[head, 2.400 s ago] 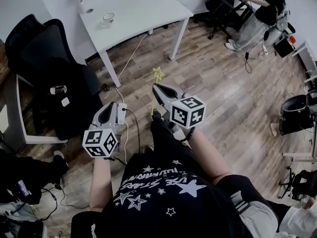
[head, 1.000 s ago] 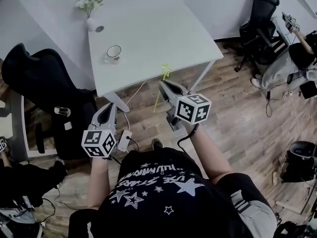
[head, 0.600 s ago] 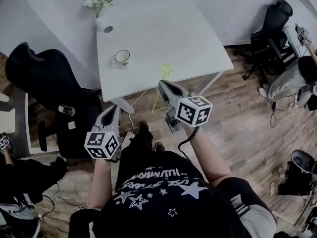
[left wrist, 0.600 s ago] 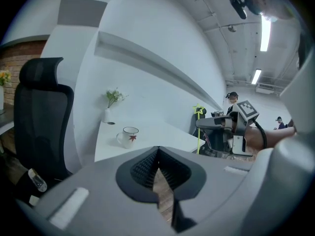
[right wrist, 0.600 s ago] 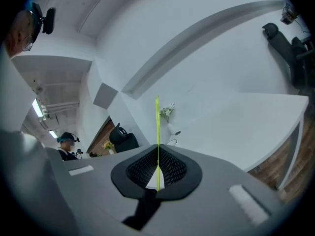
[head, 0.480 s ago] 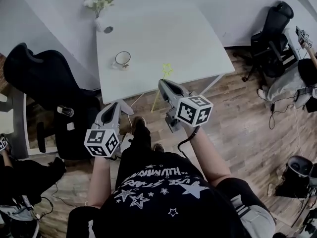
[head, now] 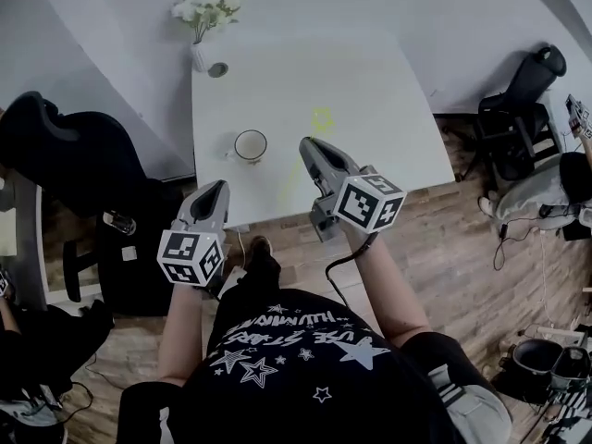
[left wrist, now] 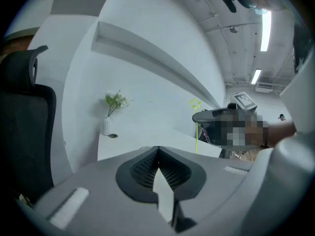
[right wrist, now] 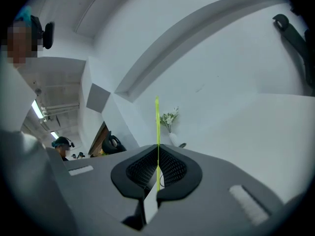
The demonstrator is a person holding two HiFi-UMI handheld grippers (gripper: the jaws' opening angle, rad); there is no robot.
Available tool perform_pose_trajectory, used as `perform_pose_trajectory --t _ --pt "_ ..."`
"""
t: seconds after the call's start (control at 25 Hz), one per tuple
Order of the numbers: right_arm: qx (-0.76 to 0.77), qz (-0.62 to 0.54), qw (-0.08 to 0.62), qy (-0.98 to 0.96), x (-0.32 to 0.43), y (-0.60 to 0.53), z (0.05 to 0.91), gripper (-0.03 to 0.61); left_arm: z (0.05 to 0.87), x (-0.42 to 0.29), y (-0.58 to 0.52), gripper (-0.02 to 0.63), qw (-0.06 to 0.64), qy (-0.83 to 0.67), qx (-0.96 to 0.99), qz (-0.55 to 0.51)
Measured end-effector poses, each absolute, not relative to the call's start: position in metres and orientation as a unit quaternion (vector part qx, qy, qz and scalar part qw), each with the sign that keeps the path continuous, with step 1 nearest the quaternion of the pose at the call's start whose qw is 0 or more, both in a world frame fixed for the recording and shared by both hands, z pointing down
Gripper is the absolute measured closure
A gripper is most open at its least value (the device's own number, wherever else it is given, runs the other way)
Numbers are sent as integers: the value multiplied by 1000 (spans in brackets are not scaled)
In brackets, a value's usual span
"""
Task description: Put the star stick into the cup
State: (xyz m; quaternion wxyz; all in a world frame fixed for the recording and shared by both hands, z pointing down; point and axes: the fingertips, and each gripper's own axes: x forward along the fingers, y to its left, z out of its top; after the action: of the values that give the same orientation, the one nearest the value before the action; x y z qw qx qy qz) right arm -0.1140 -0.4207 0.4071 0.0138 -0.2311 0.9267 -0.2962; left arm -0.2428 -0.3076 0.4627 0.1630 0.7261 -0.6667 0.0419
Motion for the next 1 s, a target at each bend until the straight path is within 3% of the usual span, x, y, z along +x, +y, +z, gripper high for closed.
perform_pose_trajectory --t 0.6,1.0 --pt "-214 -312 25 925 -198 -508 393 557 474 -309 -389 611 189 -668 719 38" --pt "-230 -312 -30 921 -222 -523 450 557 491 -324 -411 611 204 -662 720 44"
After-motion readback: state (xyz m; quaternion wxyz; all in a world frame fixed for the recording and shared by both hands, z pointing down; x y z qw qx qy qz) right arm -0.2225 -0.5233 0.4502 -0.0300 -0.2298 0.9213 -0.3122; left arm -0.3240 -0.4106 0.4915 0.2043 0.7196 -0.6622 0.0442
